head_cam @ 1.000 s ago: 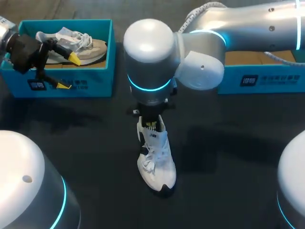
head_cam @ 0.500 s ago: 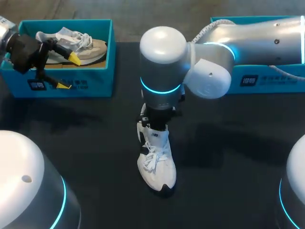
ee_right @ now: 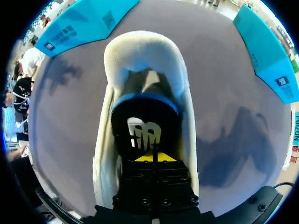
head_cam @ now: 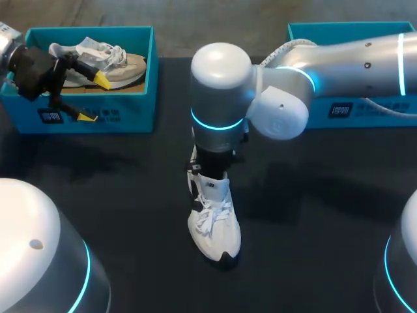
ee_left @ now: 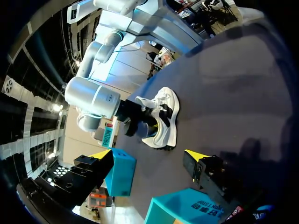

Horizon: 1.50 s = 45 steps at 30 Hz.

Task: Take the shoe out of the shoebox, open the shoe tongue, remove and reinsert the insole, then place the shoe into the shoebox

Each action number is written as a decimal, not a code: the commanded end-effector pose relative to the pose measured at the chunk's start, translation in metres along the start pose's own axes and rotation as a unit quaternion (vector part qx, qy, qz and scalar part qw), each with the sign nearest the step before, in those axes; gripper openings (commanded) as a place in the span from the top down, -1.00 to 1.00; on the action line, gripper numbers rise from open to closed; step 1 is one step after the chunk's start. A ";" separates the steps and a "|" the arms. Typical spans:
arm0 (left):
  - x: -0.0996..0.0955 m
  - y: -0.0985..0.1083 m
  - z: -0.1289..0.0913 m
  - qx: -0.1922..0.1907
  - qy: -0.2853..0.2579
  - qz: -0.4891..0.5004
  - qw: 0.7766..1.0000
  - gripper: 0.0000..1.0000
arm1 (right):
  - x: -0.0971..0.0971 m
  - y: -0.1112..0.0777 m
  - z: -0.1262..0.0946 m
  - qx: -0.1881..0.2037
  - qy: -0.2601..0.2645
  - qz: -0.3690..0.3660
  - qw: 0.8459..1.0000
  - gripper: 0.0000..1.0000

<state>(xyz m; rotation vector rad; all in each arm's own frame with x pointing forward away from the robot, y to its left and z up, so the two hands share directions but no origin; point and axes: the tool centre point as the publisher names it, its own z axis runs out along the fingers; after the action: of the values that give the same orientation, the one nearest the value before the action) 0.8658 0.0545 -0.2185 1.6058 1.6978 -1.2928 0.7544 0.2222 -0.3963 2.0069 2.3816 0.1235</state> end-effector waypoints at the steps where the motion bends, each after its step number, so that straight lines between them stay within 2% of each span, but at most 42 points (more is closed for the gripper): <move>1: 0.000 0.000 -0.001 0.001 0.002 0.000 1.000 -1.00 | 0.006 0.005 -0.015 -0.020 -0.021 0.005 1.000 1.00; 5: 0.000 0.000 -0.001 0.001 0.002 0.000 1.000 -1.00 | 0.007 0.015 -0.032 -0.049 -0.035 0.002 0.998 1.00; 8: 0.000 0.000 -0.001 0.001 0.002 0.000 1.000 -1.00 | 0.009 0.025 -0.037 -0.066 -0.034 -0.003 0.997 1.00; 14: 0.000 0.000 -0.001 0.001 0.002 0.000 1.000 -1.00 | 0.010 0.047 -0.024 -0.088 -0.015 0.003 0.996 1.00; 18: 0.000 0.000 -0.001 0.001 0.002 0.000 1.000 -1.00 | 0.012 0.054 -0.006 -0.076 -0.019 0.003 0.997 1.00; 23: 0.000 0.000 -0.001 0.001 0.002 0.000 1.000 -1.00 | 0.010 0.053 0.012 -0.061 -0.017 0.008 0.998 1.00; 26: 0.000 0.000 -0.001 0.001 0.002 0.000 1.000 -1.00 | 0.013 0.051 0.011 -0.055 -0.020 0.006 0.998 1.00; 35: 0.000 0.000 -0.001 0.001 0.002 0.000 1.000 -1.00 | 0.009 0.049 -0.025 -0.065 -0.037 -0.004 0.997 1.00; 45: 0.000 0.000 -0.001 0.001 0.002 0.000 1.000 -1.00 | 0.010 0.060 0.003 -0.041 -0.022 -0.016 0.999 1.00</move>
<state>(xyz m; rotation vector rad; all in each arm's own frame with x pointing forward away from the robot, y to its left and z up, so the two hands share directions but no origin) 0.8658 0.0546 -0.2184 1.6059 1.6981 -1.2926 0.8061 0.2390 -0.3796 1.9035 2.3242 0.1758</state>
